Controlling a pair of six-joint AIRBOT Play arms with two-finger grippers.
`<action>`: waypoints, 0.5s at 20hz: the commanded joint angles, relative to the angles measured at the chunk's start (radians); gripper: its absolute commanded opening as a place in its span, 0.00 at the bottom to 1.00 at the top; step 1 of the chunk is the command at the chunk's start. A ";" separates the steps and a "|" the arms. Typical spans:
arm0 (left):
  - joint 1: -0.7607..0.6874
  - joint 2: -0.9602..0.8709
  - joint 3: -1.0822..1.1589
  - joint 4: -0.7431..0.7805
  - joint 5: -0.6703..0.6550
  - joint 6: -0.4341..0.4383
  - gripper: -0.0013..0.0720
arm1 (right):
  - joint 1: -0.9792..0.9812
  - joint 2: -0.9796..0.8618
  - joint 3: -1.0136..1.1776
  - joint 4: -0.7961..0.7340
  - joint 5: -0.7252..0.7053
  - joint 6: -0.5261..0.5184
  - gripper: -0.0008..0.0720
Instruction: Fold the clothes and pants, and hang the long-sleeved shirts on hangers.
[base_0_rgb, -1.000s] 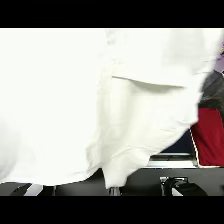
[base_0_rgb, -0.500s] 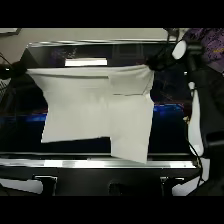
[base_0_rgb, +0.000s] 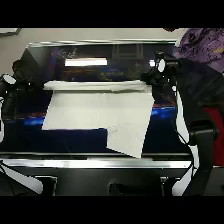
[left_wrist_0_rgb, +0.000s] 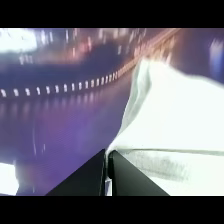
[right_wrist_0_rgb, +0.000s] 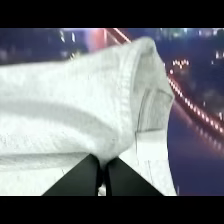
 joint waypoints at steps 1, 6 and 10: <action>-0.001 -0.018 -0.001 0.020 -0.140 0.002 0.04 | -0.001 -0.018 -0.002 -0.012 0.136 -0.001 0.05; -0.006 -0.021 -0.003 0.017 -0.279 -0.002 0.04 | 0.000 -0.042 -0.003 -0.008 0.230 -0.001 0.05; -0.024 -0.021 -0.003 0.017 -0.349 -0.002 0.04 | 0.000 -0.066 -0.003 -0.007 0.241 0.000 0.05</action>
